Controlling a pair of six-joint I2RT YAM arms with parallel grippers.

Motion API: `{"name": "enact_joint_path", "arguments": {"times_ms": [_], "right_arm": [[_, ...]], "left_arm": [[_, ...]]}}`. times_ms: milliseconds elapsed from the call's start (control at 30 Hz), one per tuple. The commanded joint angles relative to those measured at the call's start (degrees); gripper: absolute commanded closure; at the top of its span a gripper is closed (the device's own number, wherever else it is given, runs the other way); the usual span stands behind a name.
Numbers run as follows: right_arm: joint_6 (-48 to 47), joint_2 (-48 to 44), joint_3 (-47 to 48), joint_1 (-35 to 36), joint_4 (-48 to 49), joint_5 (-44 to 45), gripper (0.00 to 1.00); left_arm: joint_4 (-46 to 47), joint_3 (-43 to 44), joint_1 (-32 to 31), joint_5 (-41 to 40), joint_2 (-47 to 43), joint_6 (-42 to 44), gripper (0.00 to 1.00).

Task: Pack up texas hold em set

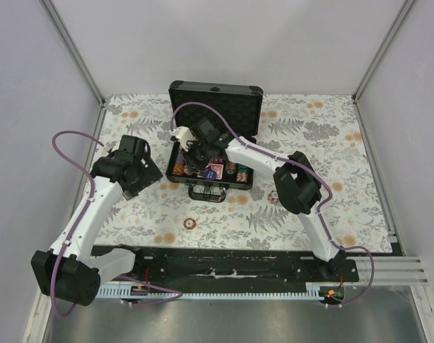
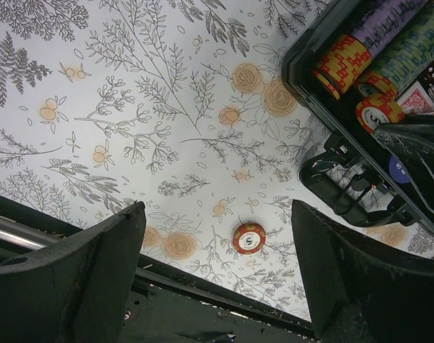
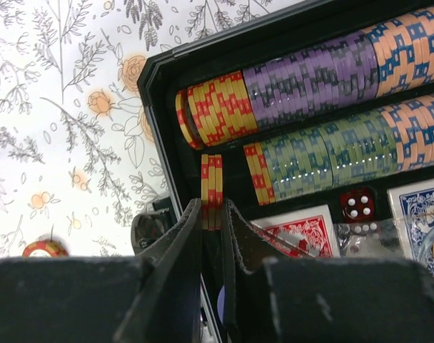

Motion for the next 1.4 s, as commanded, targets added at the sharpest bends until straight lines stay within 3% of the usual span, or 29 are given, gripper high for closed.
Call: {"name": "enact_joint_path", "arguments": {"times_ms": [0, 433, 1000, 1367], "right_arm": [[-0.98, 1.98, 4.88, 0.54, -0.29, 3.08, 0.96], [-3.97, 4.18, 6.47, 1.15, -0.56, 13.89, 0.91], [-4.15, 4.27, 4.97, 2.56, 1.73, 20.23, 0.6], [0.5, -0.47, 5.5, 2.65, 1.82, 24.18, 0.59]], "left_arm": [[1.1, -0.28, 0.71, 0.55, -0.66, 2.91, 0.12], [1.1, -1.34, 1.59, 1.26, -1.54, 3.52, 0.12], [0.75, -2.22, 2.03, 1.26, -2.59, 3.87, 0.11], [0.4, -2.04, 2.12, 1.87, -3.47, 4.23, 0.12]]}}
